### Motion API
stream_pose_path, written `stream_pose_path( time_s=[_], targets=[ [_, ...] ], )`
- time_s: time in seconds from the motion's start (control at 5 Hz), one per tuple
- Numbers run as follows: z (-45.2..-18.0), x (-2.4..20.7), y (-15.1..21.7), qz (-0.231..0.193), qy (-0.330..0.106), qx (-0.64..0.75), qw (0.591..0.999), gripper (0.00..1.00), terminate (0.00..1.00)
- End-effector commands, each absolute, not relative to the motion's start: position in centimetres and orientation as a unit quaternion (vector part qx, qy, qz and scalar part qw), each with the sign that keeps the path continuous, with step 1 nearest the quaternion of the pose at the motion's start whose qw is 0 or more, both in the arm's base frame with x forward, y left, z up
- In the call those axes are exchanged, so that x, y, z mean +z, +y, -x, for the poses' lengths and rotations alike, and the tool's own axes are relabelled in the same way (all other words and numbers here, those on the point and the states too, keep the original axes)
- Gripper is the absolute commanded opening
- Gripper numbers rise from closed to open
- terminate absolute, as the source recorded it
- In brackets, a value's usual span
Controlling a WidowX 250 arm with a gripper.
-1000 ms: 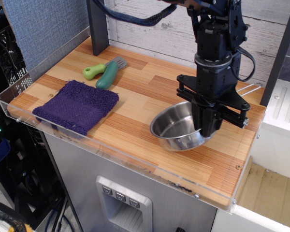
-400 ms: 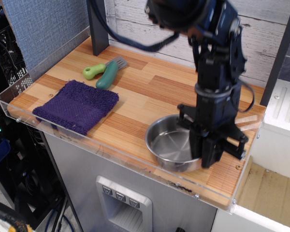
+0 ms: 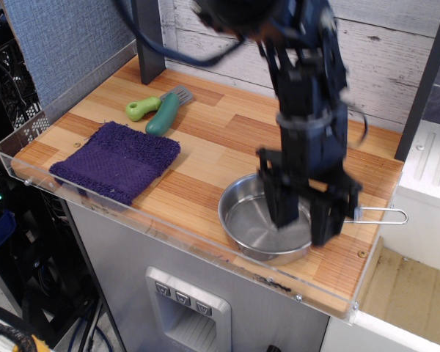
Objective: Move pan towards right front corner of counter handle barely hanging over
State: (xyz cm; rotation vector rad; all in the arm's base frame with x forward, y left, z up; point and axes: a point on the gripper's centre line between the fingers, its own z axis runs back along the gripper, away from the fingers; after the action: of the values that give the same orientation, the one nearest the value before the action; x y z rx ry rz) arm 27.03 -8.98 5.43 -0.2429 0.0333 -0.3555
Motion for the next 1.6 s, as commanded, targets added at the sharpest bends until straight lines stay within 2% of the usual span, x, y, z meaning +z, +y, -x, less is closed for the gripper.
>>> stream_pose_path(
  time_s=[0.0, 0.2, 0.8, 1.4],
  targets=[
    [-26.4, 16.5, -5.4, 0.094, -0.153, -0.153, 0.972, 1.0, 0.0],
    [-26.8, 19.1, -3.7, 0.056, -0.169, -0.141, 0.974, 1.0, 0.0],
    [-28.5, 17.7, -0.6, 0.013, -0.102, -0.074, 0.992, 1.0, 0.0],
    [-28.5, 17.7, -0.6, 0.013, -0.102, -0.074, 0.992, 1.0, 0.0]
  ],
)
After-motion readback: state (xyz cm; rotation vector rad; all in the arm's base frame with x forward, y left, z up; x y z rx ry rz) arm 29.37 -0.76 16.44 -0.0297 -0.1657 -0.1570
